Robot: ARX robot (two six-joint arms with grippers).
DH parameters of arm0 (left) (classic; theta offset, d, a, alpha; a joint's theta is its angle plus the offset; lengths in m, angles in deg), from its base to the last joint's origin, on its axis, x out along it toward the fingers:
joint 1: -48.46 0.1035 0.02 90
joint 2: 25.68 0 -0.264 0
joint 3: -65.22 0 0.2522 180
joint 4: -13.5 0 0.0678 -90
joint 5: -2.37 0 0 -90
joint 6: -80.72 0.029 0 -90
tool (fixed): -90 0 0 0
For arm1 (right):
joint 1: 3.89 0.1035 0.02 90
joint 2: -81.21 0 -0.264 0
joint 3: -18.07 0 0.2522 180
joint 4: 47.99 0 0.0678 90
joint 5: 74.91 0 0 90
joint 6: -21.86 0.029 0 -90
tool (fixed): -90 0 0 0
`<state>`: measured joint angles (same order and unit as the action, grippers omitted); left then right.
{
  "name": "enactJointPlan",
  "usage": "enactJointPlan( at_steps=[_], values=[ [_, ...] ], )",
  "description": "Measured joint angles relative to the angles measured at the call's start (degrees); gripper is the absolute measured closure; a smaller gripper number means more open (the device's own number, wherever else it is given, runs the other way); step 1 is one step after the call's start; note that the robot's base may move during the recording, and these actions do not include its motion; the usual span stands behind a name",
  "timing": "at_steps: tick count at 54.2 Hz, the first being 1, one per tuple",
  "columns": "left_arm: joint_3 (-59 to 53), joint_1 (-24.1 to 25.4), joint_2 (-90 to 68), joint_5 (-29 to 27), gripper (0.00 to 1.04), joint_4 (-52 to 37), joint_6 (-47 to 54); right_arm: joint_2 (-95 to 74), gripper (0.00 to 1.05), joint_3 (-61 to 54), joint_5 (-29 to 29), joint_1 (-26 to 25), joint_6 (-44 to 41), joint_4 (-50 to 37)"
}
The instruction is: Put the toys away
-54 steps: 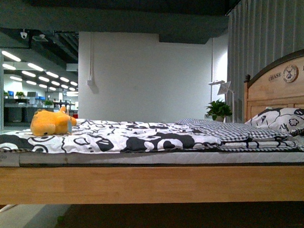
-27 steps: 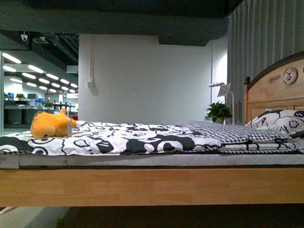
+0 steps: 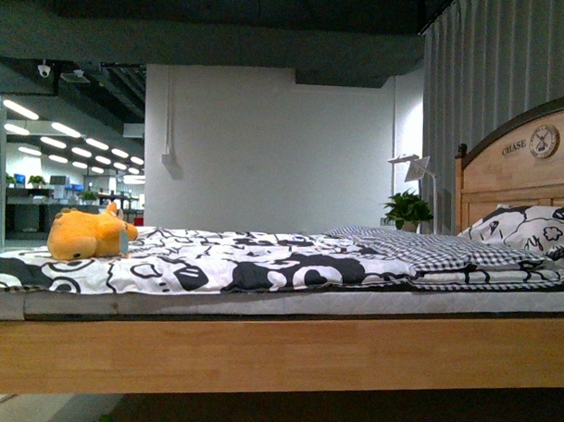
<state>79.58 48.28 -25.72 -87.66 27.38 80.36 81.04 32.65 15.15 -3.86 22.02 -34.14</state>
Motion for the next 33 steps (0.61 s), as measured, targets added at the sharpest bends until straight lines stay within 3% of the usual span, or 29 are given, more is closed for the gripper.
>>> enactJointPlan(
  at_steps=[33],
  values=[
    [0.0, 0.02, 0.0, 0.02, 0.06, 0.0, 0.0, 0.0, 0.07, 0.0, 0.0, 0.0, -0.02, 0.0]
  ],
)
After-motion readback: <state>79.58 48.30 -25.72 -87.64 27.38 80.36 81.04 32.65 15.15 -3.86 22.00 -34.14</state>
